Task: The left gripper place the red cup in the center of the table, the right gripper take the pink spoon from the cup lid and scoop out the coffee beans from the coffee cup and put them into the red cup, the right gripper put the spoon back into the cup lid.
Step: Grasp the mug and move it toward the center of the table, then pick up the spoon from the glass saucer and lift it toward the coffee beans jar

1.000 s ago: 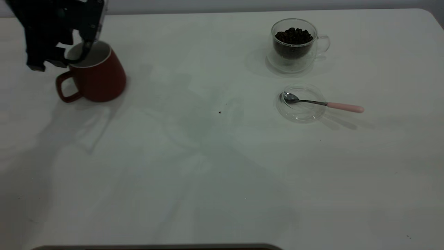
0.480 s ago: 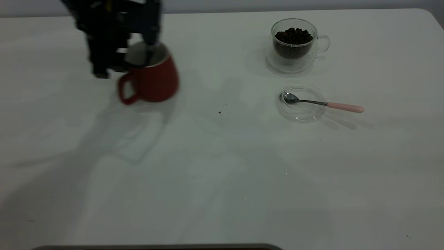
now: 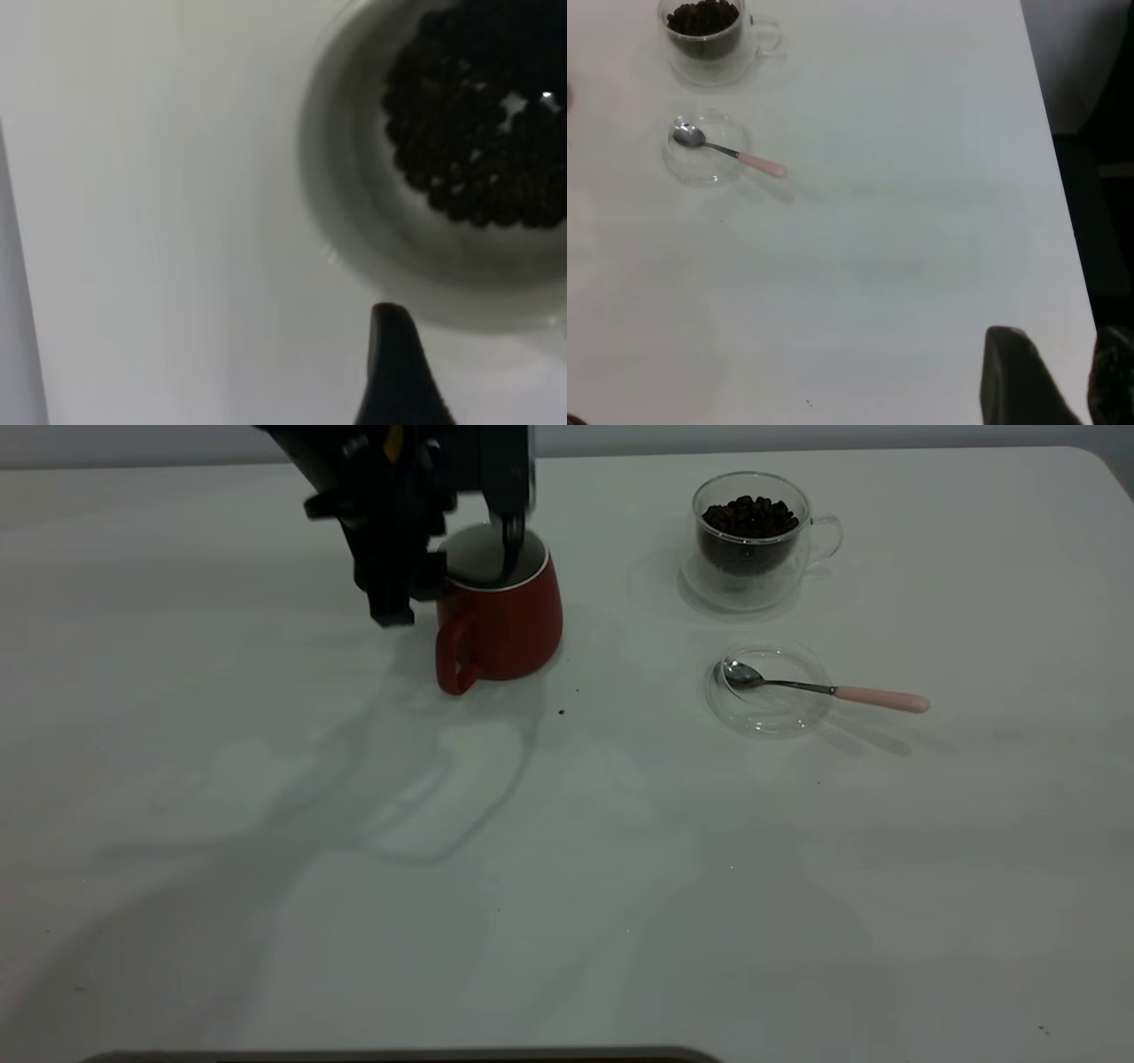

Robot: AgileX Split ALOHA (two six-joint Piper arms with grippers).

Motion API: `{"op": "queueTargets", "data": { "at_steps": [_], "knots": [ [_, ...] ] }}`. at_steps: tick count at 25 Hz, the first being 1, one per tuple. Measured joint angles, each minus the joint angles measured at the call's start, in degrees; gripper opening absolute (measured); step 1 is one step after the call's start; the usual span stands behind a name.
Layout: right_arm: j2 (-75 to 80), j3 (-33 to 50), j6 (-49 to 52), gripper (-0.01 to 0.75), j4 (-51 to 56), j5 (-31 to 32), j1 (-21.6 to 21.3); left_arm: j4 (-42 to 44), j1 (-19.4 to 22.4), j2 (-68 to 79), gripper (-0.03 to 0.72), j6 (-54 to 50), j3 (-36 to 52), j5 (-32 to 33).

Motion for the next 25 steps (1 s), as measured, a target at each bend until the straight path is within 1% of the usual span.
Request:
{"op": "queueTargets", "data": {
  "at_steps": [4,7,12,15,18,22,25],
  "knots": [
    [0.00,0.00,0.00,0.237,0.00,0.02,0.00,-0.12,1.65,-6.31,0.529,-10.90,0.00,8.32],
    [0.00,0.00,0.00,0.237,0.00,0.02,0.00,-0.12,5.01,-12.42,0.529,-20.15,0.00,17.05],
    [0.00,0.00,0.00,0.237,0.00,0.02,0.00,-0.43,11.98,-23.11,0.529,-29.80,0.00,33.64],
    [0.00,0.00,0.00,0.237,0.00,0.02,0.00,-0.95,15.14,-30.25,0.529,-31.73,0.00,41.07],
    [0.00,0.00,0.00,0.237,0.00,0.02,0.00,-1.20,17.29,-38.28,0.529,-32.80,0.00,46.80],
    [0.00,0.00,0.00,0.237,0.00,0.02,0.00,-1.93,17.85,-48.26,0.529,-33.26,0.00,53.52],
    [0.00,0.00,0.00,0.237,0.00,0.02,0.00,-4.79,17.85,-55.56,0.529,-33.26,0.00,58.62]
  ]
}}
